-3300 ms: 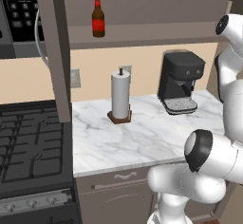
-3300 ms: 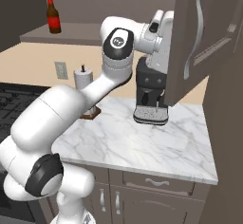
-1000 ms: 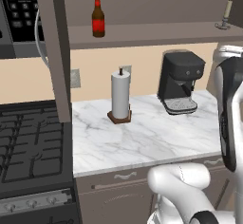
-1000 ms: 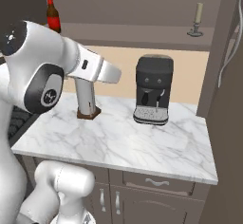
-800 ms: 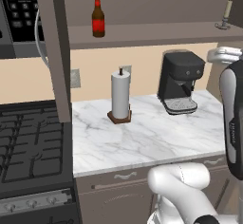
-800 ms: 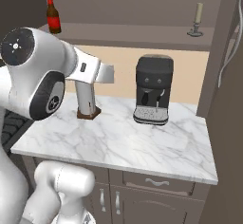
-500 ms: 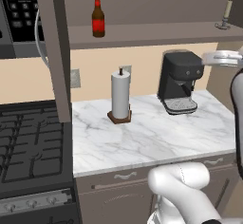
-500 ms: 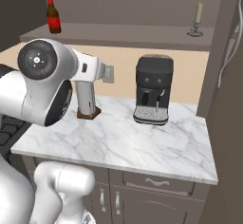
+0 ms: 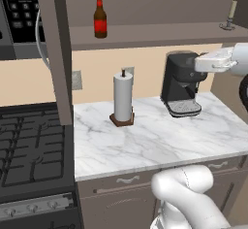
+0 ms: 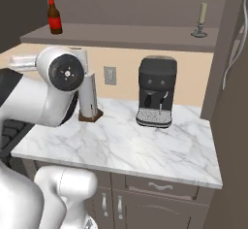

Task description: Get the candle and the beer from the cabinet and move them to the dining counter.

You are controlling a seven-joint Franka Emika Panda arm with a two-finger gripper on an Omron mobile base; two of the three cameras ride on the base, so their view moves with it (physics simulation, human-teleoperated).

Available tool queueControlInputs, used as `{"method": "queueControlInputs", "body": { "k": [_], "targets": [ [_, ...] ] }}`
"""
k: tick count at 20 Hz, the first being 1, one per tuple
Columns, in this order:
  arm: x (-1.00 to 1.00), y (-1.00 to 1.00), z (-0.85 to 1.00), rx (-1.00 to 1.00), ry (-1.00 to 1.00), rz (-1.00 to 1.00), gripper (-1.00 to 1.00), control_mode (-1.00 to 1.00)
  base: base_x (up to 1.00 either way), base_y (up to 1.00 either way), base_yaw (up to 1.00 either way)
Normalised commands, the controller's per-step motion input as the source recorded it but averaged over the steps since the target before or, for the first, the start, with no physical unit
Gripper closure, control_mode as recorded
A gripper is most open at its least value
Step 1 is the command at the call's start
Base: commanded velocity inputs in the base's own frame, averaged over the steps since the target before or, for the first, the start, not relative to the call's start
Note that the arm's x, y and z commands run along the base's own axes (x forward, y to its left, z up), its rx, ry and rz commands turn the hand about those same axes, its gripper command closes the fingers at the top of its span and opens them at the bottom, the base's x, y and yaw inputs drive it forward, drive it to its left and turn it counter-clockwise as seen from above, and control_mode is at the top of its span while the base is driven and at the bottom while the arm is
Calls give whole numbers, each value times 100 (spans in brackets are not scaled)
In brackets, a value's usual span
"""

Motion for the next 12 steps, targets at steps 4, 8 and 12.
{"method": "queueControlInputs", "body": {
  "k": [4, 8, 12],
  "targets": [
    [23, 76, 7, 0, -14, 35, -100, -100, 0, 0, 0],
    [23, 59, 0, 0, 1, 16, -100, -100, 0, 0, 0],
    [8, 6, 0, 0, -4, 0, -100, -100, 0, 0, 0]
  ]
}}
